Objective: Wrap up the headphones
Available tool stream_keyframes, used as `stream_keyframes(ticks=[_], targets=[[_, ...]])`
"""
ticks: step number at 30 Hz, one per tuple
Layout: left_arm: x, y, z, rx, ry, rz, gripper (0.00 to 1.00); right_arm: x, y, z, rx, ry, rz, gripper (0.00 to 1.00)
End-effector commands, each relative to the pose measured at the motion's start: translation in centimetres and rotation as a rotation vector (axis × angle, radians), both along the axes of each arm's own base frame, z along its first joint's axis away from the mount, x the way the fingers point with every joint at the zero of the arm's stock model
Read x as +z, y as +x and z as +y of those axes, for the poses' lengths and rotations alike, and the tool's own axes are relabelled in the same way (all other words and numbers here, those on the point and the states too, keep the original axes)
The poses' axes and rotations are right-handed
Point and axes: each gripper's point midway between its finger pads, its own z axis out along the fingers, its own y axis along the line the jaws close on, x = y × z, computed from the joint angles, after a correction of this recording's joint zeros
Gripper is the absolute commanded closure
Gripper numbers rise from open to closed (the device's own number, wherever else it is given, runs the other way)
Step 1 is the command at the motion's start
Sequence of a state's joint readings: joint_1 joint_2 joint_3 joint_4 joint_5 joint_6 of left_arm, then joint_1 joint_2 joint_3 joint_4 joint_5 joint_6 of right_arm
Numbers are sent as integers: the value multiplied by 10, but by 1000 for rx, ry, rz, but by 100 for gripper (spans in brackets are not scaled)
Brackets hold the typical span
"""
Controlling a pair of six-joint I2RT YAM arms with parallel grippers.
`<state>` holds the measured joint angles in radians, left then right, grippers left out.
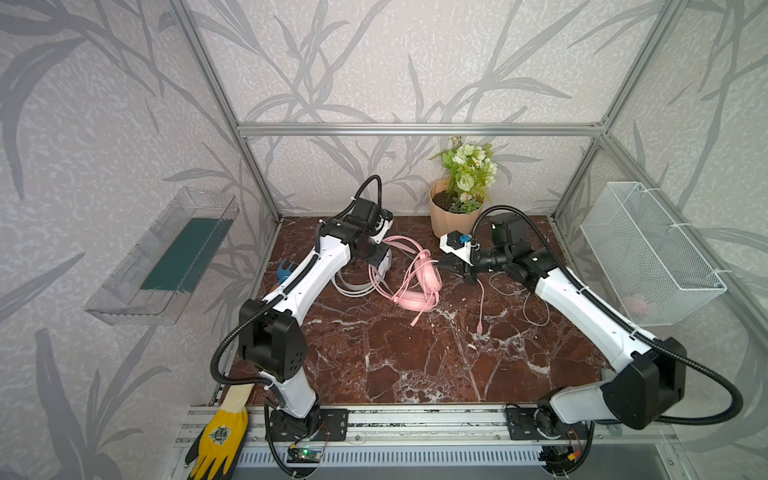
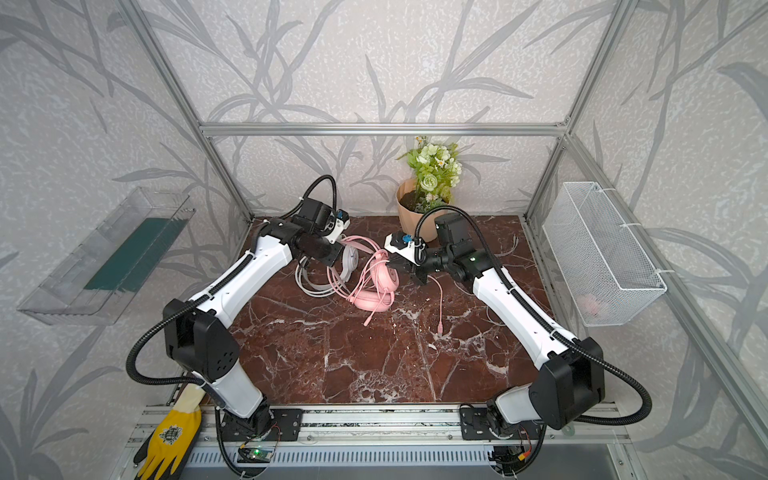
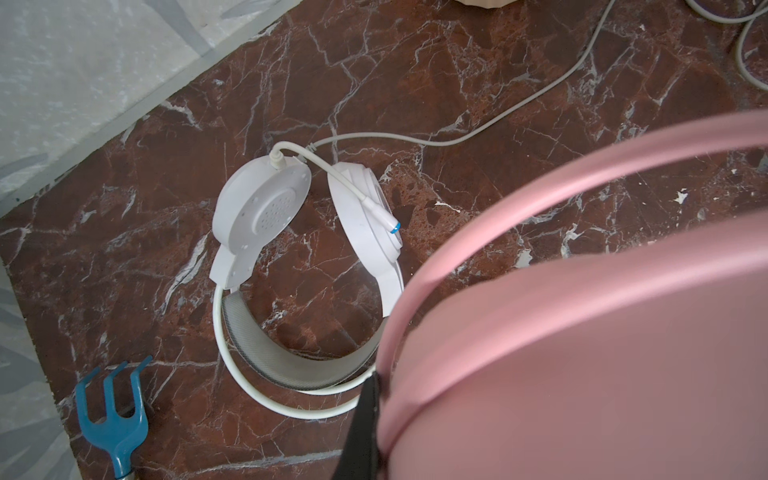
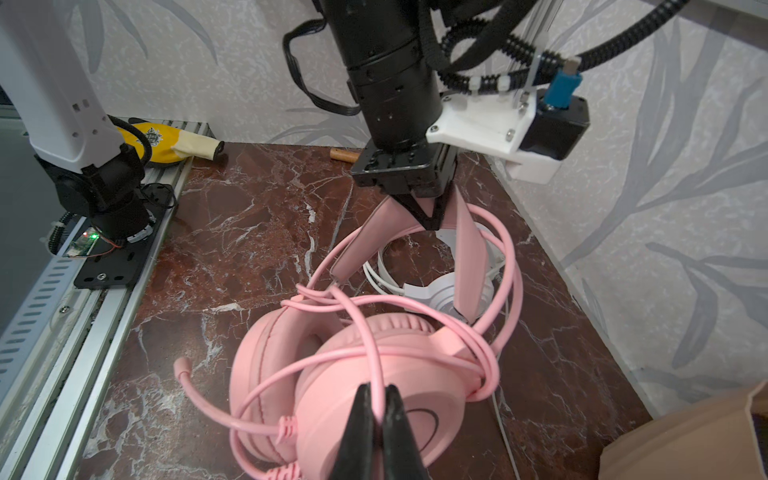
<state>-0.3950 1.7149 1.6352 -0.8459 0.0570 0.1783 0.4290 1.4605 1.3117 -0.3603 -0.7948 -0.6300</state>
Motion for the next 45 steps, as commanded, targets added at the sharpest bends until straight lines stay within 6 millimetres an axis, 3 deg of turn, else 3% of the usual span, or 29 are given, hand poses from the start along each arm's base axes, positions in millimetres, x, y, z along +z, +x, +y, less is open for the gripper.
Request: stream_keyframes(ticks=[1, 16, 21, 33, 39, 42, 45], targets=[[15, -9, -14, -63, -49, -23, 100, 8, 17, 2, -16, 42, -5, 100], [26, -14, -26, -96, -115, -31, 100, -30, 73, 1, -146, 76, 111, 100], [27, -13, -27, -77, -134, -25, 100, -41, 86, -4, -195, 113, 155, 78], [26, -14, -32, -76, -170, -8, 100, -64, 86, -8, -235, 135, 210, 60], [23, -14, -34, -78, -187, 7, 100, -71, 85, -20, -299, 171, 247, 43], [21, -14, -35, -77, -191, 13, 100, -77, 83, -27, -332, 202, 297, 27], [22, -13, -34, -72, -193, 14, 100, -81, 75, -29, -321, 216, 332, 22]])
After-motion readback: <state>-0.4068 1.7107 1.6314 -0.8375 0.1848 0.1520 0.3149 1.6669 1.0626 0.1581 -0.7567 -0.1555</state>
